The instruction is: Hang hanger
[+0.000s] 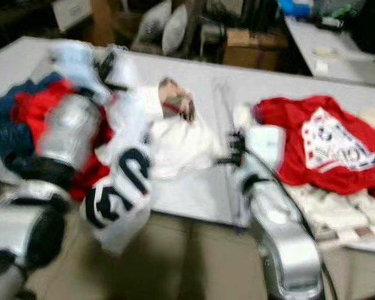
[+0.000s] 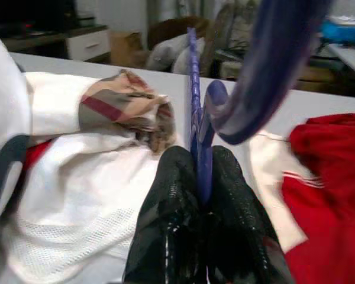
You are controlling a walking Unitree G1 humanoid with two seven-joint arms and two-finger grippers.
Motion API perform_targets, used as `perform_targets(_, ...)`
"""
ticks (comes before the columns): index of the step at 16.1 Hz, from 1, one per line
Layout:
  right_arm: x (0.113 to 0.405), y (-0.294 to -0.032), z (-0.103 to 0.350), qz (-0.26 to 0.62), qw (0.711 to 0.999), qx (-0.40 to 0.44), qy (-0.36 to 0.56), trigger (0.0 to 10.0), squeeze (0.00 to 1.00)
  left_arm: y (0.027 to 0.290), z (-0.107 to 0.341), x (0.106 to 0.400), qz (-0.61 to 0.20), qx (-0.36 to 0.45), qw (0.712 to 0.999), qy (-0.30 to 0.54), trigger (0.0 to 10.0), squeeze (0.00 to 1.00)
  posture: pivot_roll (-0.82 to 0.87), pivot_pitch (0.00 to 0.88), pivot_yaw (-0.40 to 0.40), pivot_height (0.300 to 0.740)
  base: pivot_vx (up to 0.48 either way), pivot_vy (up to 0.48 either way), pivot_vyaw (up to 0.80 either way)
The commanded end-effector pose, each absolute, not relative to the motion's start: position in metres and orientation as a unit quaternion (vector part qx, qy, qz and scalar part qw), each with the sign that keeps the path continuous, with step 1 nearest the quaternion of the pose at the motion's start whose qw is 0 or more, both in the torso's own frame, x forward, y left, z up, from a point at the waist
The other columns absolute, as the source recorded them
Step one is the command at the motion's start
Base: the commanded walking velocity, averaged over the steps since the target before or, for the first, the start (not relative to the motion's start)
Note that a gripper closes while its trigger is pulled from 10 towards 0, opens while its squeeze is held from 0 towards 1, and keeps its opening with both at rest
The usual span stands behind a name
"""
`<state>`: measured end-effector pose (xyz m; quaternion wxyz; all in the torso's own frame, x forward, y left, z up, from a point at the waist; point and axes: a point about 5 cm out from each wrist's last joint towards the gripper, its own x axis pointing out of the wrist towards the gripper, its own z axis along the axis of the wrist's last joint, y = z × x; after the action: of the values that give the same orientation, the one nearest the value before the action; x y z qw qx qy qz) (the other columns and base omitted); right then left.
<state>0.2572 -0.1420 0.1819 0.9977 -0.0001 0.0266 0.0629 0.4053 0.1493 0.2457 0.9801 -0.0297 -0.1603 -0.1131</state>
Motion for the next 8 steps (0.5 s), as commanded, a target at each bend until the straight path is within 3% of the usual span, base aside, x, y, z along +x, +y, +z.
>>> perform_targets(1, 0.258, -0.150, 0.184, 0.044, 0.999, -0.006, 0.023, 10.0, 0.00, 0.122, 0.279, 0.410, -0.152, -0.028, 0.969, -0.194, 10.0, 0.00, -0.01, 0.000, 0.011, 0.740, 0.322, 0.000, 0.00)
perform_targets(4, 0.259, -0.152, 0.184, 0.038, 0.999, -0.002, 0.020, 10.0, 0.00, 0.107, 0.368, 0.412, -0.172, -0.042, 0.948, -0.266, 10.0, 0.00, 0.00, 0.000, 0.000, 0.740, 0.317, 0.000, 0.00)
perform_targets(7, 0.261, -0.150, 0.184, 0.043, 0.999, -0.002, 0.017, 10.0, 0.00, 0.099, 0.460, 0.389, -0.195, -0.071, 0.911, -0.356, 10.0, 0.00, 0.01, 0.000, 0.008, 0.740, 0.306, 0.000, 0.00)
perform_targets(8, 0.261, -0.149, 0.185, 0.044, 0.999, -0.003, 0.016, 10.0, 0.00, 0.100, 0.468, 0.386, -0.197, -0.080, 0.906, -0.365, 10.0, 0.00, 0.01, 0.000, 0.011, 0.740, 0.262, 0.000, 0.00)
